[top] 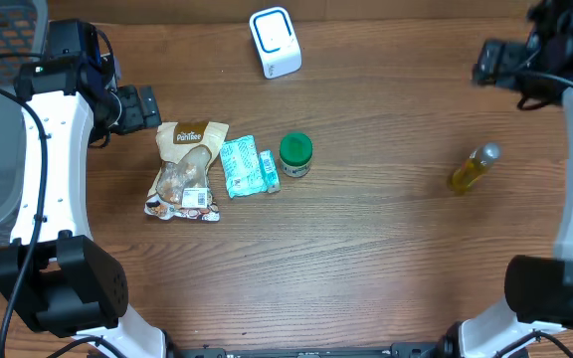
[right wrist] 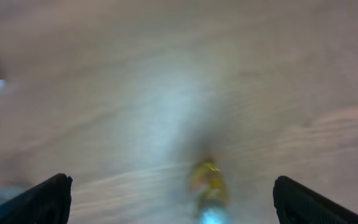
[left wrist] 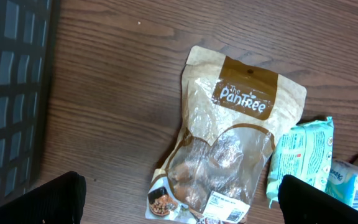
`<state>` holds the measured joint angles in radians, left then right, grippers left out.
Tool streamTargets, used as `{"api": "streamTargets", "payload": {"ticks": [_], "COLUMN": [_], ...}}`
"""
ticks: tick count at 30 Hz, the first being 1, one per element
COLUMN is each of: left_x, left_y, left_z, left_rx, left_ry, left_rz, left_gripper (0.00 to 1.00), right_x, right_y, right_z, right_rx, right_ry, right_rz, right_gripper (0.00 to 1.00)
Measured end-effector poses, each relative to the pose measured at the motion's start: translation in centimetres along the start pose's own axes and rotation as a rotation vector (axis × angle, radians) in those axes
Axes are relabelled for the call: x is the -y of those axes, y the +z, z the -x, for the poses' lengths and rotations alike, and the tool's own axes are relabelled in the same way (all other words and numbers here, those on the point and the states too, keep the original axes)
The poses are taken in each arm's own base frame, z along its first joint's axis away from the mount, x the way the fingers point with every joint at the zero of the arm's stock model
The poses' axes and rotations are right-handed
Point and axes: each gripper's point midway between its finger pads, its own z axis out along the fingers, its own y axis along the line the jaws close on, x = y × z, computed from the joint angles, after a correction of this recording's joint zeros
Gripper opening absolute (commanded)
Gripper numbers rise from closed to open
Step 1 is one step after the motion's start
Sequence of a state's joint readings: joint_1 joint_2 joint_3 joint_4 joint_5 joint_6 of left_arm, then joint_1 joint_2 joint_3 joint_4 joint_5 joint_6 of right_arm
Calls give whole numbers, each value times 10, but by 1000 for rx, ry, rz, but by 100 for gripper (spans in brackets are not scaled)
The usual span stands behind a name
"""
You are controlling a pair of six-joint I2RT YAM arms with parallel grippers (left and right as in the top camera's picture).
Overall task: Scan the item barcode
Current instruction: 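Reach the right gripper over the green-lidded jar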
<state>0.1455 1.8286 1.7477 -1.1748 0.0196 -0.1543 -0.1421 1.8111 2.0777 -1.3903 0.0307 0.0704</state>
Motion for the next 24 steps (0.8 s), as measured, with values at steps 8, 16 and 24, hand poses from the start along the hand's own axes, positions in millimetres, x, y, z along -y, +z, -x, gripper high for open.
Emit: {"api": "streamTargets", "payload": {"ticks": [8, 16, 24], "left_x": [0, 0, 0], "left_y": [0, 0, 0], "left_z": [0, 0, 0], "left_rx": [0, 0, 0], "left_ry": [0, 0, 0], "left_rz": [0, 0, 0], "left_gripper": [100, 100, 100], "right_x": [-128, -236, -271], "right_y": [-22, -1, 65], "right_z": [-34, -79, -151], "right_rx": [-57, -98, -121], "right_ry": [-39, -40, 83], "right_rz": [267, 424, 287], "right_gripper": [100, 100, 100]}}
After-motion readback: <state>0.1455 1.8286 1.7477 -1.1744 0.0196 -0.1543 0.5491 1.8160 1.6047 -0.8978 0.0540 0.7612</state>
